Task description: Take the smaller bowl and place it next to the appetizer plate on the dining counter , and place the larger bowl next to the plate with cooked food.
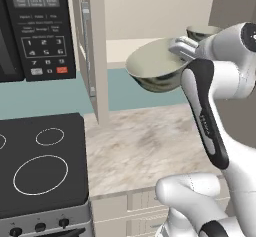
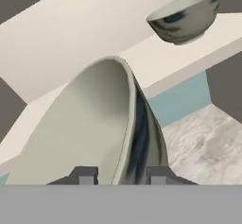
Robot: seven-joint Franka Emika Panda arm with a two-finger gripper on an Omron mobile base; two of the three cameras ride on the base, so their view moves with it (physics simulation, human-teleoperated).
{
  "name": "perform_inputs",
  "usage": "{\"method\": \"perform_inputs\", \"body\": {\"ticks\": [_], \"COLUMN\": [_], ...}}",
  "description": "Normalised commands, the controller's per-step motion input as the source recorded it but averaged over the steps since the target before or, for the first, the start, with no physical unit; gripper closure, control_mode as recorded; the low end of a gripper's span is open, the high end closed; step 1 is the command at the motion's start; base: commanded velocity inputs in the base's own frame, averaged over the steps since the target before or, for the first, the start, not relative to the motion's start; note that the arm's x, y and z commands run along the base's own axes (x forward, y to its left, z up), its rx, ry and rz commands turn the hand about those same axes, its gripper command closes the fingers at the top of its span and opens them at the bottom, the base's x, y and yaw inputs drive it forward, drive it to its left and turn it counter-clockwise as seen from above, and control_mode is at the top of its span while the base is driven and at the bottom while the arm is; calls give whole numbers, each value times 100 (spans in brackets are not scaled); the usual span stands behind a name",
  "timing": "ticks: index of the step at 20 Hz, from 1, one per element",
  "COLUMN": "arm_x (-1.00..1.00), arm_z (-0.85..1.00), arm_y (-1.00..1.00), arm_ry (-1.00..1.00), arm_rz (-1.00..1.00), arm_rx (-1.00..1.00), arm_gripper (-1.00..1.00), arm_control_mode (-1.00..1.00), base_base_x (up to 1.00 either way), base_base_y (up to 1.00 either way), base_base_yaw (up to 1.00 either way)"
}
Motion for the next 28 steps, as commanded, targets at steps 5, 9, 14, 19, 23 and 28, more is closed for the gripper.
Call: {"method": "perform_inputs", "body": {"ticks": [5,9,14,19,23,28], "arm_x": [-98,-66,0,0,0,0], "arm_z": [-7,-24,0,0,0,0], "arm_y": [-14,-6,0,0,0,0], "arm_ry": [3,0,0,0,0,0], "arm_rz": [-1,-3,0,0,0,0], "arm_rx": [-1,-4,0,0,0,0], "arm_gripper": [100,100,100,100,100,100], "arm_control_mode": [-100,-100,100,100,100,100], "base_base_x": [0,0,-88,-100,-90,-73], "base_base_y": [0,0,2,9,49,45], "base_base_yaw": [0,0,1,14,44,60]}}
